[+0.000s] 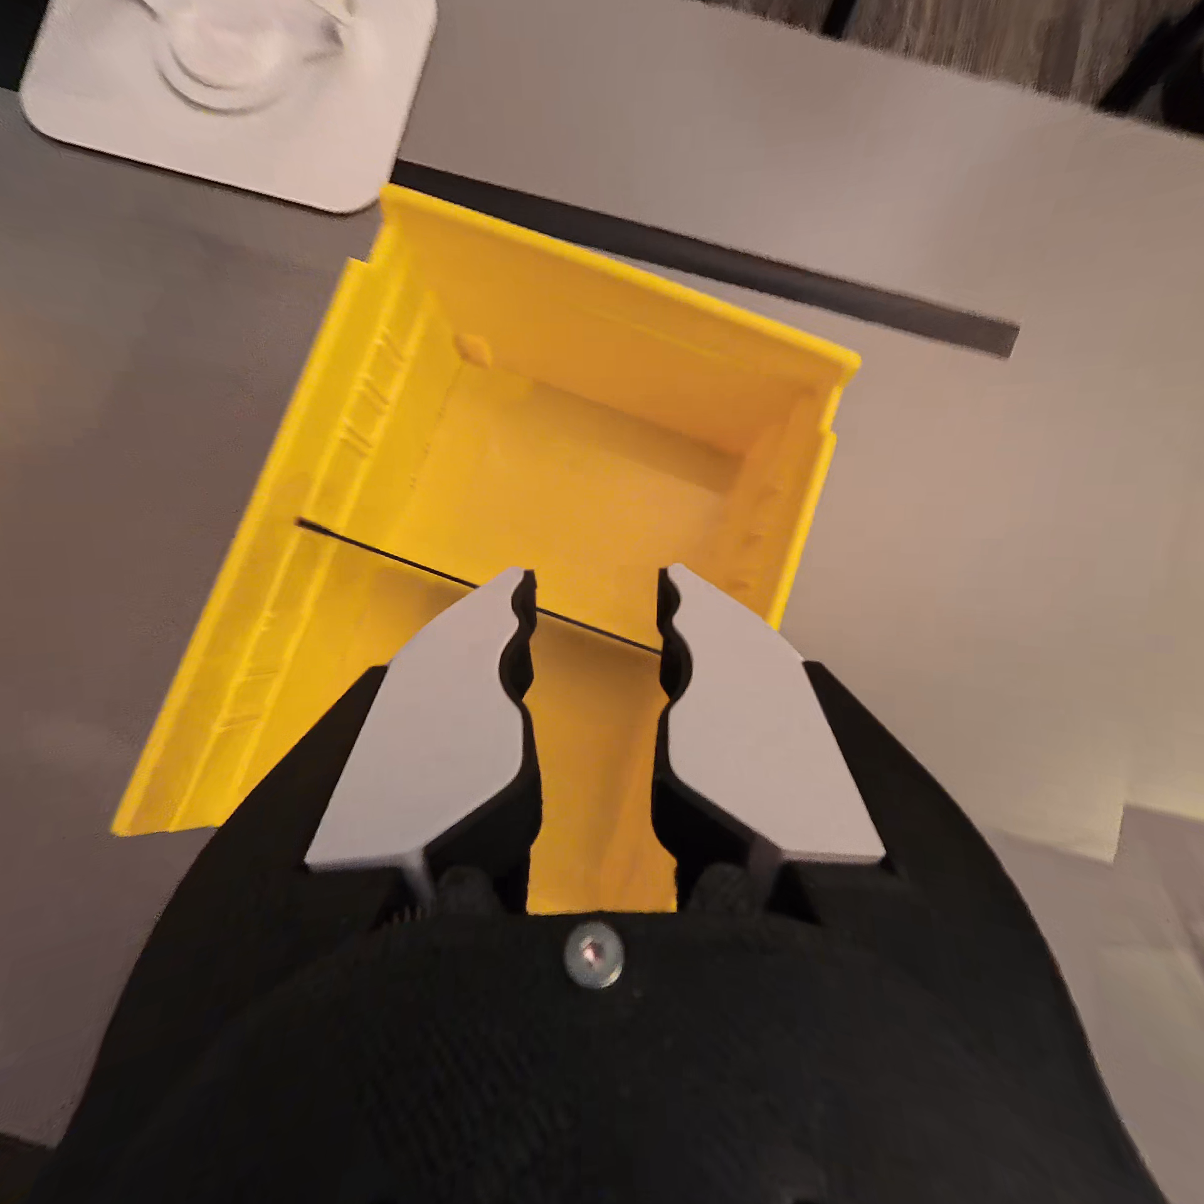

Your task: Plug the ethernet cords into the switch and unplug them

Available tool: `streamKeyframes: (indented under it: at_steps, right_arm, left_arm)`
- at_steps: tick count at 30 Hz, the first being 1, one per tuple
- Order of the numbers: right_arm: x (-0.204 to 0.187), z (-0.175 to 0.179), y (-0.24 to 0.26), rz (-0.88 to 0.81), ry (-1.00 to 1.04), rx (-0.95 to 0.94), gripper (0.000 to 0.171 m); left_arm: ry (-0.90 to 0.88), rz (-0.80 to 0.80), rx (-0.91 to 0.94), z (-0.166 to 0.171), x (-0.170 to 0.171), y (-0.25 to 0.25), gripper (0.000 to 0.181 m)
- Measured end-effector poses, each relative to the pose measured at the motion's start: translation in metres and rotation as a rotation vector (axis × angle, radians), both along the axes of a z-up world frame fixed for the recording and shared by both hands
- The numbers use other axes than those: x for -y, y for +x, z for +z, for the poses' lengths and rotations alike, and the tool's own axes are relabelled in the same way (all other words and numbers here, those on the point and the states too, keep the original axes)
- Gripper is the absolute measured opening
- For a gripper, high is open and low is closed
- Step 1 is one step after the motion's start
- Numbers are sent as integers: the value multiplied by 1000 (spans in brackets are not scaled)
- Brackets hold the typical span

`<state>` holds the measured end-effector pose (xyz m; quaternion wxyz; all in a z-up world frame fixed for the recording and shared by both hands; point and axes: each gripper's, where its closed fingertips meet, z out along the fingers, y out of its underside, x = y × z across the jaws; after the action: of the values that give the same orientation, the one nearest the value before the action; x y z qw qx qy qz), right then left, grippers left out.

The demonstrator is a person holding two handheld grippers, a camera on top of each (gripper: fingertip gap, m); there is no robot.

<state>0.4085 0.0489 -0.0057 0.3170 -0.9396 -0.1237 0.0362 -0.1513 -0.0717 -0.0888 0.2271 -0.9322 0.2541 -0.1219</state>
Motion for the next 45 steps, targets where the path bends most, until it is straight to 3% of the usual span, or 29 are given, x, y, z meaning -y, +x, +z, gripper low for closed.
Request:
streamKeyframes:
  at_steps: [9, 16, 21, 34, 40, 45]
  right_arm:
    - [-7, 21, -44, 131, 113, 18, 36]
    - [-8, 9, -40, 129, 69, 52, 36]
    - [-8, 14, -39, 130, 93, 34, 36]
    - [-6, 26, -67, 213, 147, 27, 36]
    - [5, 42, -145, 431, 237, -10, 36]
    - [43, 72, -256, 766, 450, -185, 37]
  left_arm:
    - [-114, -81, -176, -41, 1, 4, 38]
    - [-115, -98, -166, -39, 2, 7, 21]
    - [-99, -98, -138, -34, 3, 6, 20]
    - [241, 0, 93, 59, -8, -7, 18]
    - [421, -44, 20, 91, -7, 15, 18]
    - [540, -118, 2, 124, 3, 50, 18]
